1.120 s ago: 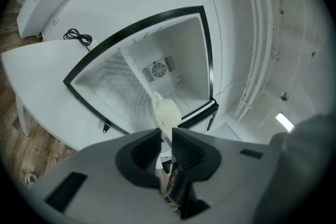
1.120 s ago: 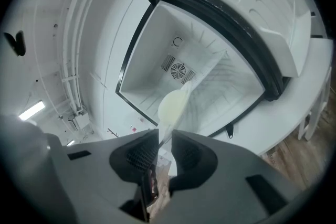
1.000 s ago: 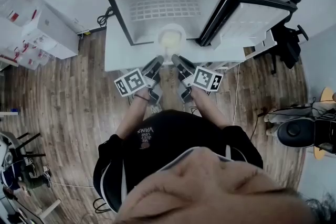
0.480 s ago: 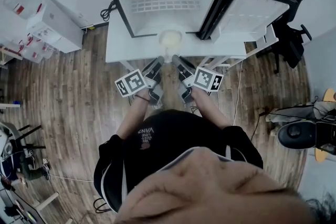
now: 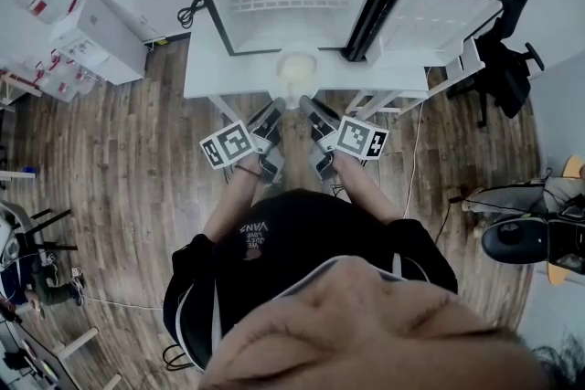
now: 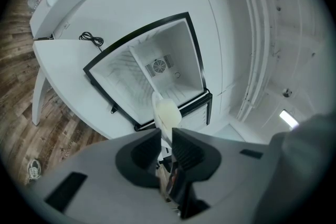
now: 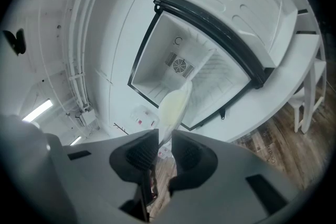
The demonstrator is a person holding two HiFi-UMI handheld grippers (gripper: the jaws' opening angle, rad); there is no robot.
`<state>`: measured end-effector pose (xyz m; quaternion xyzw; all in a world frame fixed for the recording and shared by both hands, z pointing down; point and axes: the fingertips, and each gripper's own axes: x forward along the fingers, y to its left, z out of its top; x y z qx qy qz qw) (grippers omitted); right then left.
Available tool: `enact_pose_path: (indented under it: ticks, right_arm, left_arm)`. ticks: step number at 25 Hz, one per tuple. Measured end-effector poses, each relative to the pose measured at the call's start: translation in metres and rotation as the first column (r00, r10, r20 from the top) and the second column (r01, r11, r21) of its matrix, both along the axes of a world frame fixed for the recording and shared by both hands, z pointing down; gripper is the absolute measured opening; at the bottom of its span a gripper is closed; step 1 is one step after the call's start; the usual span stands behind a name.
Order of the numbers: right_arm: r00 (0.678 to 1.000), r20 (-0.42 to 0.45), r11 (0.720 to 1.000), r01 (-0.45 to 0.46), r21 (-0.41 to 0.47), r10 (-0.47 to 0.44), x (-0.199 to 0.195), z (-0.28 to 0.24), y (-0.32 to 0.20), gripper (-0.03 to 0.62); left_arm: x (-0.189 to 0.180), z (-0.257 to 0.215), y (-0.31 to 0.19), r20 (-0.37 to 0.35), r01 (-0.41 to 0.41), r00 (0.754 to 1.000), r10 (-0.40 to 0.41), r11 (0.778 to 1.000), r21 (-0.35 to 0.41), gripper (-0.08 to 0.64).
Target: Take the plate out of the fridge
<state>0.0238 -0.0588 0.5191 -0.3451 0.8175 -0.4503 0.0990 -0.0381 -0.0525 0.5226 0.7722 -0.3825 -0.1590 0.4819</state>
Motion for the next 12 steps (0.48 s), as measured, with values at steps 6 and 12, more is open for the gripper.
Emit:
enact_pose_path:
  ticks: [6, 12]
  right_arm:
    - [1.000, -0.003, 1.000, 0.006, 0.004, -0.006, 0.006, 0.001, 0.011, 0.083]
    - [1.000, -0.001, 1.000, 0.016, 0.003, -0.016, 0.008, 0.003, 0.021, 0.083]
  left_arm:
    - [0.006, 0.001, 0.012, -0.002, 0.006, 1.000, -0.006, 1.000, 0.003, 0.071]
    - [0.008, 0.004, 0.021, -0.005, 0.018, 1.000, -0.018, 1.000, 0.002, 0.071]
